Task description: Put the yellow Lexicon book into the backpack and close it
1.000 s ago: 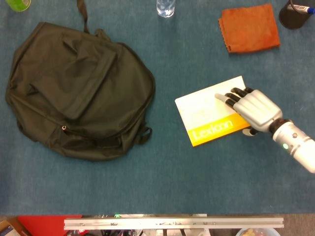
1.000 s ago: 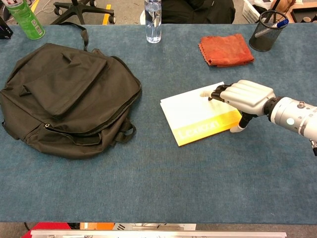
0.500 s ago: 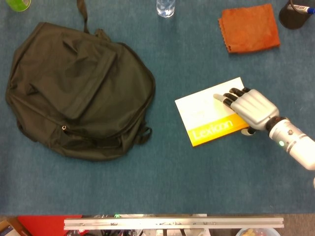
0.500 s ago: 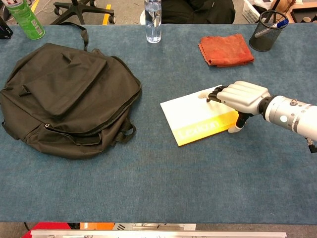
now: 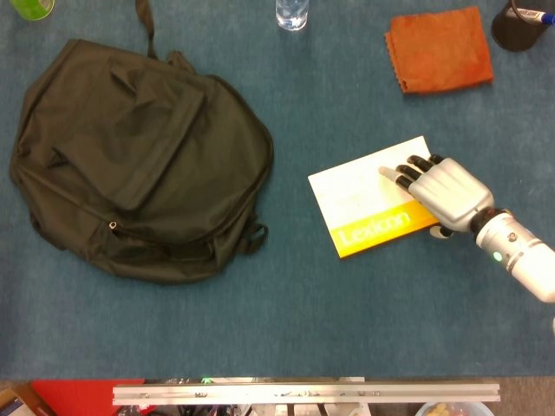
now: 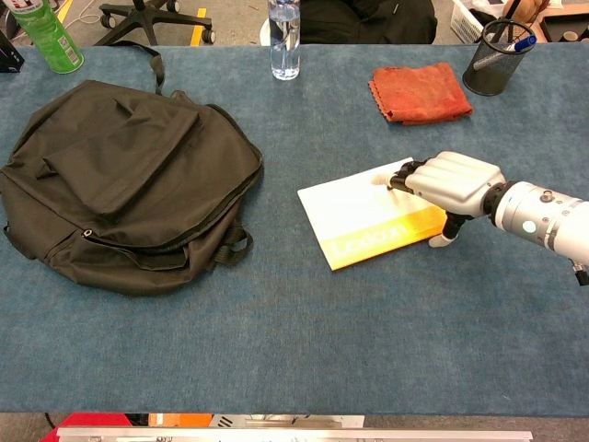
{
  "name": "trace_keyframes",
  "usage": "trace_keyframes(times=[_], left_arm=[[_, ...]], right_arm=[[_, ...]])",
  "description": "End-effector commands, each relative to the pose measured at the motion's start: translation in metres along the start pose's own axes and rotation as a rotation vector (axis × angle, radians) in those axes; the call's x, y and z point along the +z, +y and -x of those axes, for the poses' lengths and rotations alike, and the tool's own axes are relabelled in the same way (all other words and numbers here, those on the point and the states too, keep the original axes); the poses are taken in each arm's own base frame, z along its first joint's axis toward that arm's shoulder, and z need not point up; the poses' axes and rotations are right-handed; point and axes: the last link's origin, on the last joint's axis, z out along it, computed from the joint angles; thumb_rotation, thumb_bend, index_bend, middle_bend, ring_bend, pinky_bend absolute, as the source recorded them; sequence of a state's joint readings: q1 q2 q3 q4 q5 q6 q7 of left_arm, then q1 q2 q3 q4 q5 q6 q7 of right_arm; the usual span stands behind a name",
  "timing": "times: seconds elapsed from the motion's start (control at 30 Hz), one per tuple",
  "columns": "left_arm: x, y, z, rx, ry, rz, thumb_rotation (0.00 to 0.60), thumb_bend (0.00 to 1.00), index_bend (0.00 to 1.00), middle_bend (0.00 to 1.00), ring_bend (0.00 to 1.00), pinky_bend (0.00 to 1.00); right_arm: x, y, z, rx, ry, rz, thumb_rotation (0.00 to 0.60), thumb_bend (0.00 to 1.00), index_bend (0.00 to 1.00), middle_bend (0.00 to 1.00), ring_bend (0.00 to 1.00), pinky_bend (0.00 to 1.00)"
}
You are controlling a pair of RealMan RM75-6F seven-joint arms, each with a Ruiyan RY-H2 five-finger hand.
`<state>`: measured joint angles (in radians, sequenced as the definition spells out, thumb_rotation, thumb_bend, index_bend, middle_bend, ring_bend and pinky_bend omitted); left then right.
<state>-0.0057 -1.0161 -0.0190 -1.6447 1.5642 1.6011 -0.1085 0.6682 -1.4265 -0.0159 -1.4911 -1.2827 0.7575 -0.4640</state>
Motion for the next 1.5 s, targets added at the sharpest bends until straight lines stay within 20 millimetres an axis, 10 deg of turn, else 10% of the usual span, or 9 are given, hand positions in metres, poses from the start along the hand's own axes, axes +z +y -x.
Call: trace_keyframes(times=[0.03, 0.53, 1.13, 1.5], left_arm=[[0.000, 0.000, 0.000, -0.001, 0.000, -0.001, 0.600, 0.23, 0.15, 0.09, 0.05, 0.07], [0.001, -0.002, -0.002, -0.004, 0.009, -0.002, 0.600, 0.23, 0.15, 0.09, 0.05, 0.07], [0.000, -0.004, -0.003, -0.018, 0.007, -0.005, 0.600, 0.23, 0.15, 0.09, 0.05, 0.07], [0.001, -0.003, -0.005, -0.018, 0.001, 0.002, 0.600, 0.23, 0.15, 0.09, 0.05, 0.07]], right_arm=[[0.000, 0.000, 0.000, -0.001, 0.001, 0.001, 0.600, 0.09, 0.02, 0.20, 0.13, 0.27], [0.005, -0.002, 0.002, -0.009, 0.006, 0.001, 0.600, 0.15, 0.02, 0.22, 0.13, 0.26], [0.015, -0.003, -0.007, 0.056, 0.019, 0.001, 0.600, 0.58, 0.06, 0.29, 0.22, 0.35], [0.023, -0.005, -0.020, 0.082, 0.170, 0.014, 0.600, 0.51, 0.35, 0.47, 0.35, 0.50]])
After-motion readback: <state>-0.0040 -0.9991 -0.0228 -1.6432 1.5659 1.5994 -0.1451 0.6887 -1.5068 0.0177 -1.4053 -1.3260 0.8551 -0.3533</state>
